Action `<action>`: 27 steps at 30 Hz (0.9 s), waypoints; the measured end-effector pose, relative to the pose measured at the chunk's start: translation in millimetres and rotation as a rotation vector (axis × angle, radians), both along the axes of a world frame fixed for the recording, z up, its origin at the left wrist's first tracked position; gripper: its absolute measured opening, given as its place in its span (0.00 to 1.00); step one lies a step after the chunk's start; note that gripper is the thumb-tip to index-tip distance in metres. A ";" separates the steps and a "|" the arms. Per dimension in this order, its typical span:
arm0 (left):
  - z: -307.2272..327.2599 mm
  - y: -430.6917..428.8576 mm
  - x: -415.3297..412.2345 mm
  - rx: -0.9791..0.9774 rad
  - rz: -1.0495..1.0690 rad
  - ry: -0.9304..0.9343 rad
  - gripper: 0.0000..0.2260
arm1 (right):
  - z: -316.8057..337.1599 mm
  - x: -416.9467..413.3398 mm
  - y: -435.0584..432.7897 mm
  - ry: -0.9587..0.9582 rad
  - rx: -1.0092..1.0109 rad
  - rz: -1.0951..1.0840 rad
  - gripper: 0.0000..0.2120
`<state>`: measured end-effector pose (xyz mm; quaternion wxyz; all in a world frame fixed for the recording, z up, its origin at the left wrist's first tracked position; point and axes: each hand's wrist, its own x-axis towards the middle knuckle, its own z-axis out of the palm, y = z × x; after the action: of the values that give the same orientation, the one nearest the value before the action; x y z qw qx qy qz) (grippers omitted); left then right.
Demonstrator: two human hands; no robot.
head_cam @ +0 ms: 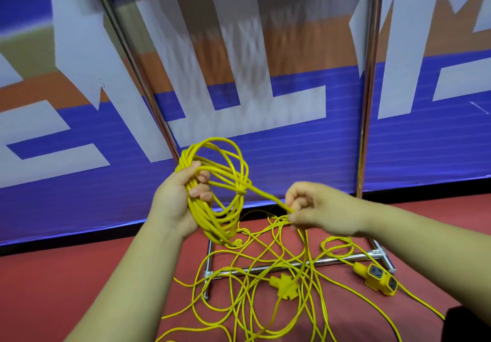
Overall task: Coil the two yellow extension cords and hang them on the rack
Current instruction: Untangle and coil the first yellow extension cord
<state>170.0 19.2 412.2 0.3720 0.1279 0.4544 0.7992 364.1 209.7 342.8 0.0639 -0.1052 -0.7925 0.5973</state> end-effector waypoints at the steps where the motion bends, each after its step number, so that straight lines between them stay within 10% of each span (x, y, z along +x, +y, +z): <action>1: -4.6 -0.8 -3.6 -0.036 0.031 0.017 0.06 | 3.1 -1.8 2.7 0.044 -0.026 -0.104 0.08; 6: -32.9 -4.8 -18.6 -0.306 0.193 0.137 0.06 | 20.7 -5.0 8.6 0.173 0.403 -0.466 0.03; 12: -29.8 -4.1 -12.2 -0.203 0.098 0.059 0.07 | 39.4 -0.1 -5.3 0.020 0.903 0.073 0.06; 27: -26.1 20.4 48.2 -0.360 -0.206 0.292 0.07 | 81.1 18.4 -6.4 0.258 0.247 0.019 0.03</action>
<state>218.1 39.6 386.2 0.3985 0.2194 0.6229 0.6365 382.5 203.3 423.9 0.1721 -0.0115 -0.8461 0.5044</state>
